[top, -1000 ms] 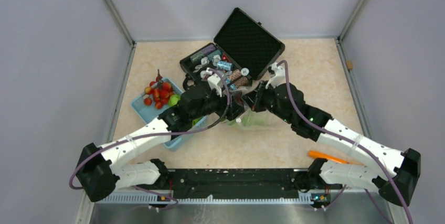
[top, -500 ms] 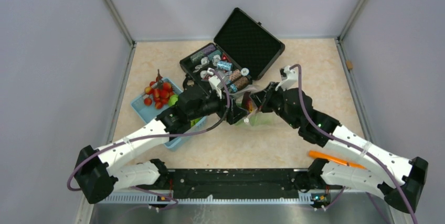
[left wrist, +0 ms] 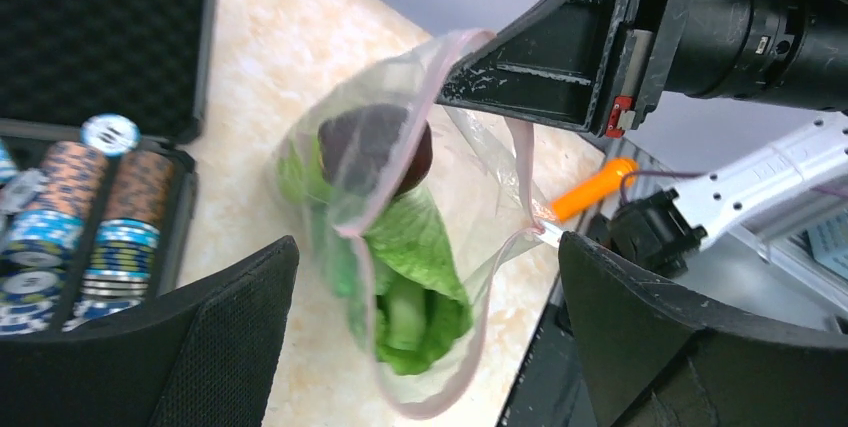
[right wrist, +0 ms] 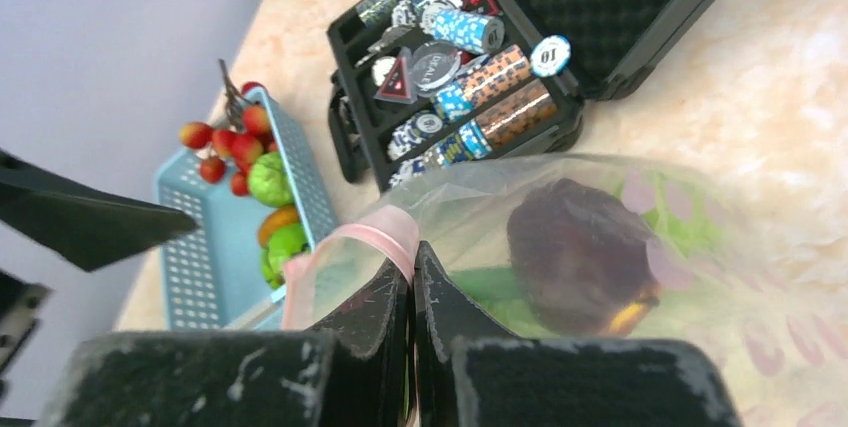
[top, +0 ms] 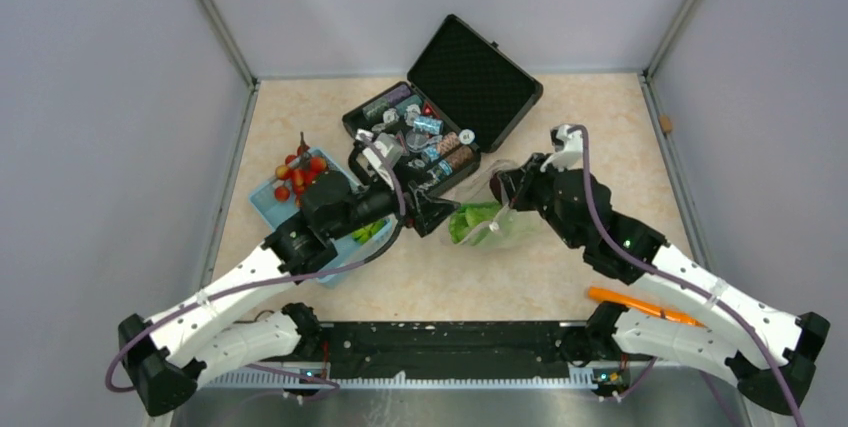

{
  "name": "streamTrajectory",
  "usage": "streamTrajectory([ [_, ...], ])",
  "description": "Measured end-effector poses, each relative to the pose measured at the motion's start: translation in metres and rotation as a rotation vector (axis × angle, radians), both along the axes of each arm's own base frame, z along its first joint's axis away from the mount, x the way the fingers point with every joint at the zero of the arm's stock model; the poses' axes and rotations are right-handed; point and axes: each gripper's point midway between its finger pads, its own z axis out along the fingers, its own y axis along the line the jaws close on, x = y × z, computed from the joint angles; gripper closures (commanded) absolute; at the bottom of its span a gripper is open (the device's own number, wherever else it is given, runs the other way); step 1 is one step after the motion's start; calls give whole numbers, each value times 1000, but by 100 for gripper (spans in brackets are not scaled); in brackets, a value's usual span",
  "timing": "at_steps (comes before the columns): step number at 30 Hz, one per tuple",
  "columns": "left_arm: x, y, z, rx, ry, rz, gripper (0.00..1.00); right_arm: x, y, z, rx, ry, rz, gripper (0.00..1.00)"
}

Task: Place the food in the zip-top bag and seal the zipper
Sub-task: Pick up the fake fruit from the bin.

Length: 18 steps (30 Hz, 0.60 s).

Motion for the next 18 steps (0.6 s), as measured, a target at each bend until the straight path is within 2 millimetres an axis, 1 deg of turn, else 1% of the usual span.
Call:
streamTrajectory([
  [2, 1, 12, 12, -25, -44, 50, 1, 3, -1, 3, -81, -8, 9, 100],
  [4, 4, 23, 18, -40, -67, 106, 1, 11, -3, 10, -166, -20, -11, 100],
  [7, 14, 39, 18, -47, -81, 210, 1, 21, -20, 18, -259, -50, -92, 99],
  [10, 23, 49, 11, -39, -75, 289, 1, 23, -39, 27, -314, -94, -153, 99],
  [13, 30, 57, -2, -13, -58, 350, 1, 21, -53, 44, -315, -149, -189, 99],
  [15, 35, 63, -10, 7, -41, 390, 1, 20, -59, 53, -309, -169, -207, 99],
  [18, 44, 73, -20, 31, -14, 470, 1, 21, -63, 59, -302, -172, -232, 99],
])
